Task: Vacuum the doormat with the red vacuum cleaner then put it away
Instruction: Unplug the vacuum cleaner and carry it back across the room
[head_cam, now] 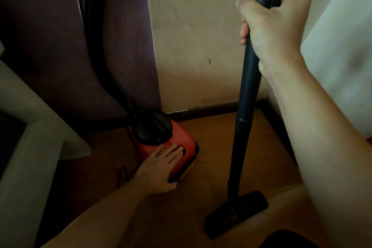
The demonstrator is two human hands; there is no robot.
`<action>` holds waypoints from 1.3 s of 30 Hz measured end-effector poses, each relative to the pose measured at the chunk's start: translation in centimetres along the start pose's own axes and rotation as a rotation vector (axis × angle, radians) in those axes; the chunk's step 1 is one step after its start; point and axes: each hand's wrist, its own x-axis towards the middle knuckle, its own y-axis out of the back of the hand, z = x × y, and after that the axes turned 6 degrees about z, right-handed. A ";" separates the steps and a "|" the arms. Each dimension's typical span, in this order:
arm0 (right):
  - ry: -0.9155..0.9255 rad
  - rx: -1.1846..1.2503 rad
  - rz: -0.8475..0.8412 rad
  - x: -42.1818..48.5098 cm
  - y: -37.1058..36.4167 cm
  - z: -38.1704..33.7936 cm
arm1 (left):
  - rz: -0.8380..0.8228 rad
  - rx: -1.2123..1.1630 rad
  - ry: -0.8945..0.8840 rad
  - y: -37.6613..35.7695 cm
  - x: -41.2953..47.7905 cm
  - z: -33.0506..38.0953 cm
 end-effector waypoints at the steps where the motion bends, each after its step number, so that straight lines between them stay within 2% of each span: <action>1: -0.008 0.007 -0.006 -0.2 -0.2 0.0 | 0.000 -0.009 -0.001 0.1 0.1 -0.2; 8: -0.063 -0.004 -0.037 -1.5 -0.8 0.1 | -0.002 -0.144 0.038 2.0 -0.3 -0.6; 16: -0.020 0.038 -0.121 -2.1 -0.3 -1.6 | 0.120 -0.243 0.192 4.1 -2.2 -0.5; 21: -0.028 0.103 -0.148 -2.3 -0.4 -2.7 | 0.311 -0.345 0.420 6.7 -3.0 -0.5; 27: -0.062 0.182 -0.231 -2.7 -0.5 -3.3 | 0.481 -0.665 0.643 9.2 -3.9 -0.1; 34: -0.021 0.128 -0.206 -2.6 0.0 -3.6 | 0.496 -1.039 0.915 9.1 -2.5 -1.1; 36: -0.013 0.091 -0.189 -2.6 0.2 -3.8 | 0.477 -1.081 0.987 8.8 -1.9 -1.4; 39: 0.017 0.052 -0.182 -2.5 0.3 -4.2 | 0.528 -1.115 0.999 8.9 -1.3 -1.8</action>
